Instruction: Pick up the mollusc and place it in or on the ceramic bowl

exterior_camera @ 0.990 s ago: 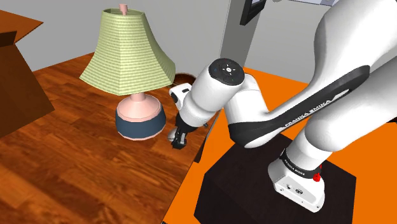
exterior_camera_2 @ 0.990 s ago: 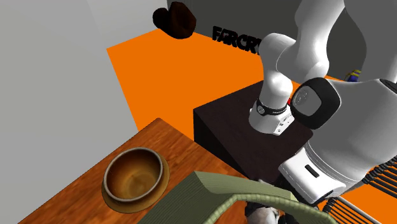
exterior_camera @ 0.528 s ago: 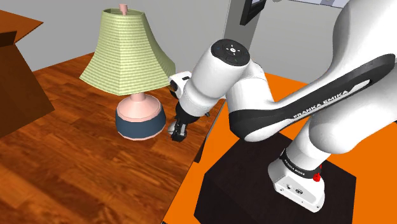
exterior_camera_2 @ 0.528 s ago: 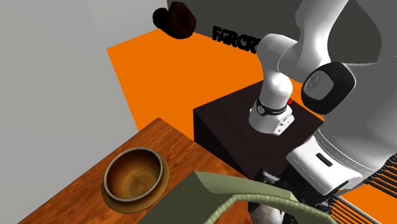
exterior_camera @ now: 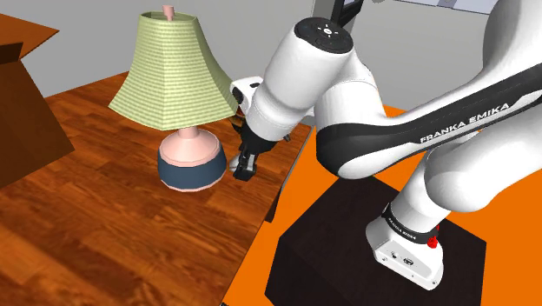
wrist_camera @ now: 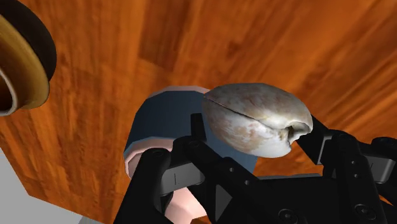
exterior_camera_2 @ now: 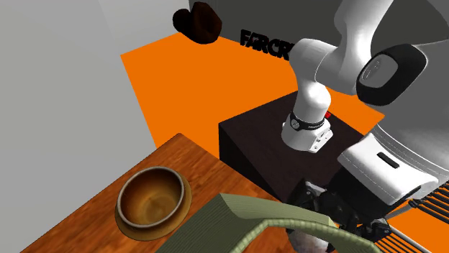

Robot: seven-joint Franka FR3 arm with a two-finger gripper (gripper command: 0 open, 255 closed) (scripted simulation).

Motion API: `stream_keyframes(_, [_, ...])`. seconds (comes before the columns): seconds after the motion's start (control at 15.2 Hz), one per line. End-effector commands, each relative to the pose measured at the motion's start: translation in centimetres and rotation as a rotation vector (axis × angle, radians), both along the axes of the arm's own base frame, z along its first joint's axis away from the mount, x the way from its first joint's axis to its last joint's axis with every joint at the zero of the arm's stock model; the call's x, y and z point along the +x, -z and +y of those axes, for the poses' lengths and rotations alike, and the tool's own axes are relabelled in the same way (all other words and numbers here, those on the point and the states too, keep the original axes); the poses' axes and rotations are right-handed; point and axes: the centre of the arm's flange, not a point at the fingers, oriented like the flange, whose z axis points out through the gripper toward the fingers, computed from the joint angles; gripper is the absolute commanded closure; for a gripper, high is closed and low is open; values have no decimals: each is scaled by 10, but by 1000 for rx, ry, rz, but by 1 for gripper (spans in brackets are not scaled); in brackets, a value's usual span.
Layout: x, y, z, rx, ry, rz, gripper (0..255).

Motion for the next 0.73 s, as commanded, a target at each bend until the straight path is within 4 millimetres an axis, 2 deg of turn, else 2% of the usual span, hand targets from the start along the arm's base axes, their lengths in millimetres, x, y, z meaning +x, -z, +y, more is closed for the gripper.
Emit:
stream_keyframes(0.0, [0, -10, 0, 0, 0, 1, 255])
stream_keyframes(0.66, [0, -63, 0, 0, 0, 1, 255])
